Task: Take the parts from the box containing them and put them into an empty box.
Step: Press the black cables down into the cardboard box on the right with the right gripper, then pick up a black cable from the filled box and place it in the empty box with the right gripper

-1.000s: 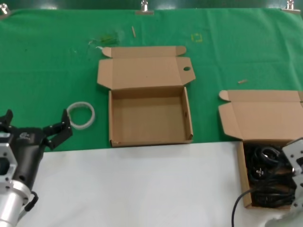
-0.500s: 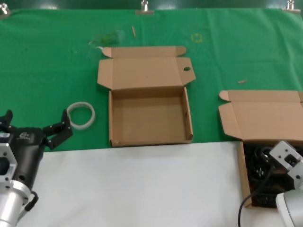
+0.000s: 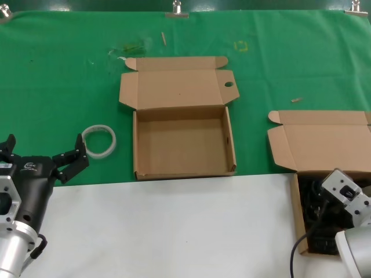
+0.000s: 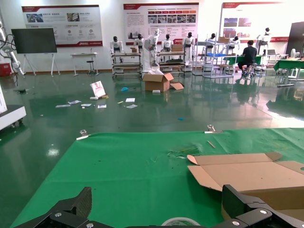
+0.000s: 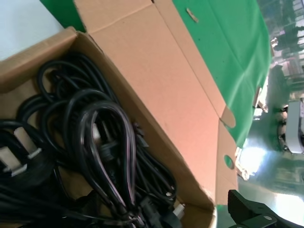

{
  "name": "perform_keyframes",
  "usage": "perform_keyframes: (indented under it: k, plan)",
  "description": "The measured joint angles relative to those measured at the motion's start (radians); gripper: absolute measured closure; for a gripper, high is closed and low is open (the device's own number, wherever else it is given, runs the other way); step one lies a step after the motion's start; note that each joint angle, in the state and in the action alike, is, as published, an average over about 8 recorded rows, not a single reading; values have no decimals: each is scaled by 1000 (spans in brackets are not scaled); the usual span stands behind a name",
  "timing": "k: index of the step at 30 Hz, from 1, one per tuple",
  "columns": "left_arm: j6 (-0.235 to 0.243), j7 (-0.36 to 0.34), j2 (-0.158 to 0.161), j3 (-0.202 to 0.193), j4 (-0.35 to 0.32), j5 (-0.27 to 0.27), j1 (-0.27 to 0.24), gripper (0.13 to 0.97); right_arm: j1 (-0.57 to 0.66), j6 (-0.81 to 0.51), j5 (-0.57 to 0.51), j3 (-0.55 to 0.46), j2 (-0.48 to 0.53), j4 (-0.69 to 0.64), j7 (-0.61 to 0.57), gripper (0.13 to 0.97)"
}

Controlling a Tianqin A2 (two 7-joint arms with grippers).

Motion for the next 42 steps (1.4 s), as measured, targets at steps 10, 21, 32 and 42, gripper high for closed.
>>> perform_keyframes:
  k: [10, 21, 32, 42]
  plan:
    - [0, 0, 0, 0, 0, 0, 0, 132, -1, -6, 2, -28, 0, -11, 24, 201]
    - [0, 0, 0, 0, 0, 0, 0, 132, -17, 18, -1, -54, 0, 19, 49, 380]
    - [0, 0, 0, 0, 0, 0, 0, 132, -41, 65, -25, -62, 0, 70, 75, 630]
    - [0, 0, 0, 0, 0, 0, 0, 132, -63, 106, -51, -59, 0, 103, 115, 815]
